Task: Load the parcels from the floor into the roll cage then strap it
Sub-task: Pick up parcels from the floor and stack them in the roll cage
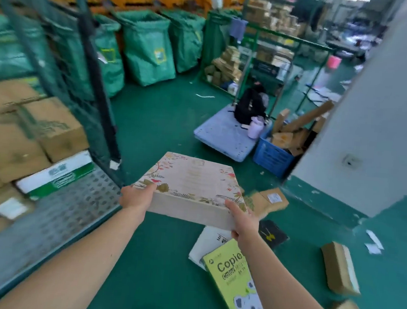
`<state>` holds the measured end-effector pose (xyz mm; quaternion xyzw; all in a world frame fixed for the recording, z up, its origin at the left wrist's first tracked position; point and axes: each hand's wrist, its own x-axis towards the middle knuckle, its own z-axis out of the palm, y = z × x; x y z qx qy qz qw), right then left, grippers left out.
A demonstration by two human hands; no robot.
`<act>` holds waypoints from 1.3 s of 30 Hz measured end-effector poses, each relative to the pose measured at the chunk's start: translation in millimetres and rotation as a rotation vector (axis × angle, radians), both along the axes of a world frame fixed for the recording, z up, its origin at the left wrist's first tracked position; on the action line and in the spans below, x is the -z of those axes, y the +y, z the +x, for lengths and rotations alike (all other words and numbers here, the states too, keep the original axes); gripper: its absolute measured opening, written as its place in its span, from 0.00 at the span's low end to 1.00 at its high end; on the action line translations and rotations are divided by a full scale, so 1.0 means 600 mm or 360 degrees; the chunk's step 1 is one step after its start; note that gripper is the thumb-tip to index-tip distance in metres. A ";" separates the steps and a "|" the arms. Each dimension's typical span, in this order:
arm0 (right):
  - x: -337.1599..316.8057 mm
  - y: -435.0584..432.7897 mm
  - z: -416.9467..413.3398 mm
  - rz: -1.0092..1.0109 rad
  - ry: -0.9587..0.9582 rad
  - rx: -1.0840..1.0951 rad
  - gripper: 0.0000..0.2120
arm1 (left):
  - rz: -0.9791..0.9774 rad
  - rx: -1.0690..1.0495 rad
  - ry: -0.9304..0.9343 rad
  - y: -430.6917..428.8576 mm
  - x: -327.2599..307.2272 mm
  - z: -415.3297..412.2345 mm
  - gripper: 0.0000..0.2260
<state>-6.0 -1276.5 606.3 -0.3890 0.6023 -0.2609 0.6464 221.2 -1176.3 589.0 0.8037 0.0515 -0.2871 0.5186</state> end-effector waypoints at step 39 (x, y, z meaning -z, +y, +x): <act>-0.054 0.358 0.745 -0.0097 -0.0100 -0.1113 0.41 | -0.0115 -0.1140 -0.0258 0.596 -0.098 0.513 0.37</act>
